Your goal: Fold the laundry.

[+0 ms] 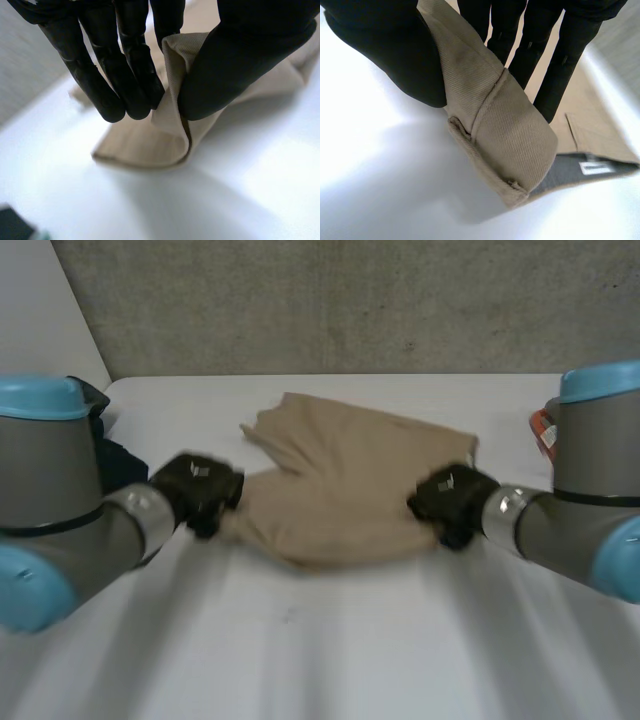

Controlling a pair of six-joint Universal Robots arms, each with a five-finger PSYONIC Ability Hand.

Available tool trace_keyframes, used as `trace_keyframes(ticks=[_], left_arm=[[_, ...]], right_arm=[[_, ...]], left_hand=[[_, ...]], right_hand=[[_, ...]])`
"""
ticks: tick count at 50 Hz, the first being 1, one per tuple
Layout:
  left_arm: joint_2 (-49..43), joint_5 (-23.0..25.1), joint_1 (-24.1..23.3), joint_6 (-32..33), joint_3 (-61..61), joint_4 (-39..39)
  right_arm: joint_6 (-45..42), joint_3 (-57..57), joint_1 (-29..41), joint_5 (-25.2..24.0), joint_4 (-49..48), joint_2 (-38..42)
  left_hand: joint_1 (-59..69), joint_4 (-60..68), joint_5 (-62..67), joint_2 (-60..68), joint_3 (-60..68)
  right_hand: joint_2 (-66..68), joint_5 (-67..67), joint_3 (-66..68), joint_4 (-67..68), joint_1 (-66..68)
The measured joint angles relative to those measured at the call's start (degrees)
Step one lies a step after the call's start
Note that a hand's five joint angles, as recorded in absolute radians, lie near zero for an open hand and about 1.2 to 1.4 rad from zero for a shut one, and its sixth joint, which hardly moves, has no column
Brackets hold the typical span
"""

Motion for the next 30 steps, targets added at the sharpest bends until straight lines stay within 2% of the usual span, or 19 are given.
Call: trace_keyframes(ticks=[6,9,12,16,21,24,30], left_arm=[[8.2,1.6,0.9,10.7,-9.5,-14.9],[11.3,3.3,1.0,16.1,-13.2,-18.9],[11.8,4.4,0.6,19.3,-13.6,-18.8],[8.6,4.3,-0.7,20.6,-9.1,-14.6],[0.6,2.2,-3.7,18.3,3.4,-6.0],[-7.3,0.0,-6.2,14.9,16.0,1.4],[-21.9,-4.2,-9.2,10.8,37.6,10.4]], right_arm=[[-11.2,6.0,-1.9,-0.6,22.0,-6.5],[-14.6,8.8,-2.9,-0.6,26.3,-9.0],[-14.8,9.9,-3.8,-0.5,25.6,-9.7],[-10.8,9.0,-5.0,0.2,20.3,-8.7],[1.4,6.3,-7.3,4.9,6.0,-5.8],[8.0,5.9,-8.1,8.8,-5.0,-4.6],[11.9,7.0,-8.2,11.2,-22.7,-2.6]], left_hand=[[0.0,0.0,0.0,0.0,0.0],[0.0,0.0,0.0,0.0,0.0],[0.0,0.0,0.0,0.0,0.0],[0.0,0.0,0.0,0.0,0.0],[0.0,0.0,0.0,0.0,0.1],[0.0,0.0,0.0,0.0,0.1],[0.0,0.0,0.0,0.0,0.1]], right_hand=[[0.0,0.0,0.0,0.0,0.0],[0.0,0.0,0.0,0.0,0.0],[0.0,0.0,0.0,0.0,0.0],[0.0,0.0,0.0,0.0,0.0],[0.0,0.0,0.0,0.0,0.0],[0.0,0.0,0.0,0.0,0.0],[0.0,0.0,0.0,0.0,0.0]])
